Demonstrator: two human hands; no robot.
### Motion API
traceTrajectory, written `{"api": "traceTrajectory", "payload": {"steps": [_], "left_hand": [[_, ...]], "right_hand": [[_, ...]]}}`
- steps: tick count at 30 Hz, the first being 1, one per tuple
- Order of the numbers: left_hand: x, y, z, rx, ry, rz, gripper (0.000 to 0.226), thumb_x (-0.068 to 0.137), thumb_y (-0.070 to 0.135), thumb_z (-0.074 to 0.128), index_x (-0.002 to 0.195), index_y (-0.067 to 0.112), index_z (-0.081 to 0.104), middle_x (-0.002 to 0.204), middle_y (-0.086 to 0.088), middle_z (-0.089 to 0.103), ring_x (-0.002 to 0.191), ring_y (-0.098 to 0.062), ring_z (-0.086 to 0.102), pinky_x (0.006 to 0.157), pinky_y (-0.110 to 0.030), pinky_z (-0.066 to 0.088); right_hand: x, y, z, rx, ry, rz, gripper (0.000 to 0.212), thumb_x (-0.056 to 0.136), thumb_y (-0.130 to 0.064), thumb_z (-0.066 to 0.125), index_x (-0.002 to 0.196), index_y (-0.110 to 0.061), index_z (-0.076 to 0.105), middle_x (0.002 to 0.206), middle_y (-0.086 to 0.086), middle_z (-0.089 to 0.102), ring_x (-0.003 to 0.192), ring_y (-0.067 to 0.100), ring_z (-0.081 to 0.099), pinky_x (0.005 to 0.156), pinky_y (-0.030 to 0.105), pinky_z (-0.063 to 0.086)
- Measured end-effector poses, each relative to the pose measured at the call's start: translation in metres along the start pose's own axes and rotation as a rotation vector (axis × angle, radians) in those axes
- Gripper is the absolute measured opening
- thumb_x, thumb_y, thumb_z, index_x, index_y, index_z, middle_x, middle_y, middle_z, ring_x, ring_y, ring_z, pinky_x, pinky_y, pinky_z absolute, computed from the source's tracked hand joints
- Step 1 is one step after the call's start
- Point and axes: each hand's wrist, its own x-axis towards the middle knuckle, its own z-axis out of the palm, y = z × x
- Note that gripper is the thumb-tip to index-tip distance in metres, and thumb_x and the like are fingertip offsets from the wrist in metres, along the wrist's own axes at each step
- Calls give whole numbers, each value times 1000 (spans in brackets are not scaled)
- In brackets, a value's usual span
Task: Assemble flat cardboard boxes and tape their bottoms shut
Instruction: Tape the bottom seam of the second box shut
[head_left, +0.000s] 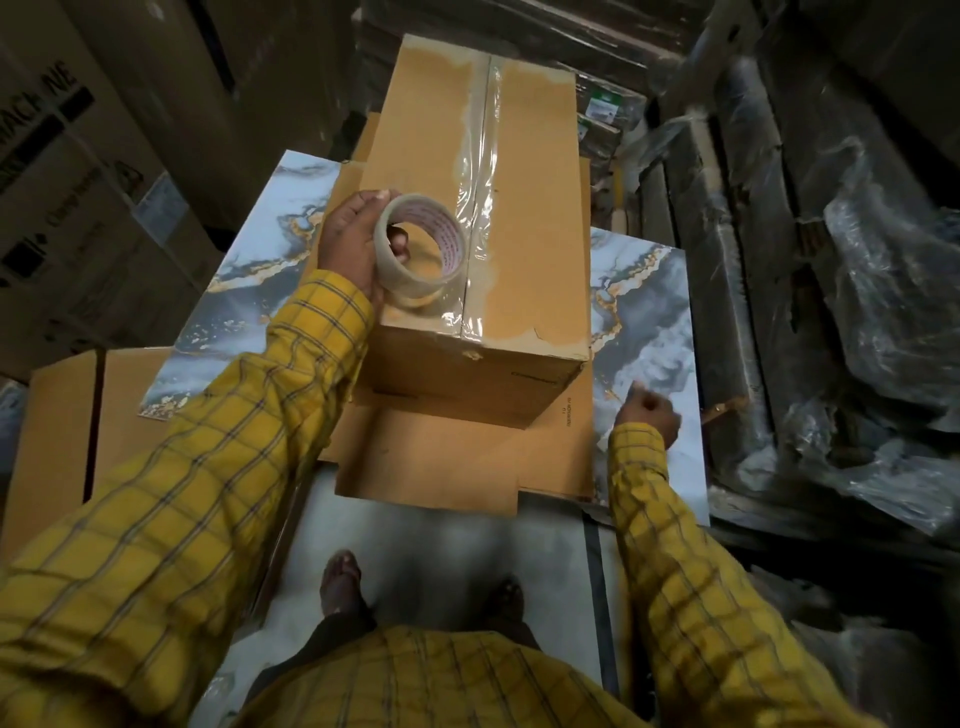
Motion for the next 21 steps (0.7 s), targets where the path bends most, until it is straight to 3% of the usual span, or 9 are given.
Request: {"api": "traceTrajectory", "payload": {"steps": [3, 5, 6, 9, 12, 15, 19, 21], "left_hand": [[4, -3, -3, -63, -26, -62, 13, 97, 19, 59, 92, 14, 70, 68, -1, 63, 56, -11, 54, 50, -23, 47], [6, -5, -6, -64, -65, -69, 16, 98, 17, 58, 87, 15, 69, 69, -2, 63, 56, -11, 54, 49, -23, 47], [6, -5, -7, -60, -74, -65, 16, 98, 15, 58, 86, 15, 69, 69, -2, 63, 55, -10, 54, 48, -22, 47], [6, -5, -7, -55, -101, -48, 16, 99, 11, 56, 86, 11, 66, 66, -2, 63, 52, -9, 53, 46, -19, 47], [7, -9, -7, -45, -144, -23, 18, 100, 9, 55, 84, 8, 63, 66, -4, 62, 49, -9, 53, 45, -19, 47], [10, -13, -9, -27, -194, 9, 17, 100, 9, 56, 84, 7, 63, 68, -3, 64, 50, -10, 53, 46, -20, 47], [14, -14, -11, -16, -225, 23, 17, 99, 10, 56, 84, 7, 63, 68, -2, 64, 51, -11, 53, 47, -21, 47], [16, -13, -12, -10, -242, 27, 17, 99, 10, 57, 83, 7, 63, 69, -2, 63, 51, -12, 52, 48, -22, 46]], "right_hand": [[-55, -61, -13, 175, 202, -672, 53, 96, -51, 54, 116, -4, 67, 116, 17, 61, 112, 32, 56, 101, 44, 43], [-94, -90, -16, 19, 100, -1038, 67, 89, -65, 54, 127, -10, 61, 127, 11, 58, 125, 27, 49, 109, 43, 33], [-108, -98, -13, -118, 29, -1136, 78, 83, -75, 53, 133, -15, 58, 136, 8, 53, 133, 28, 43, 115, 47, 26], [-135, -113, 1, -535, -51, -1162, 111, 63, -101, 39, 146, -27, 49, 155, 6, 39, 150, 34, 23, 119, 63, 9], [-137, -115, 10, -726, -115, -1060, 120, 61, -103, 36, 154, -29, 36, 163, 9, 29, 152, 43, 14, 114, 70, 18], [-129, -119, 8, -949, -229, -1024, 121, 65, -94, 49, 160, -30, 13, 168, 8, 9, 152, 46, 3, 110, 68, 26], [-125, -123, 3, -967, -327, -1039, 121, 71, -77, 68, 161, -31, 2, 168, 10, -1, 151, 47, -3, 111, 71, 26], [-132, -121, 3, -929, -309, -1009, 126, 62, -86, 65, 160, -33, 6, 168, 7, 1, 152, 45, -2, 110, 71, 26]]}}
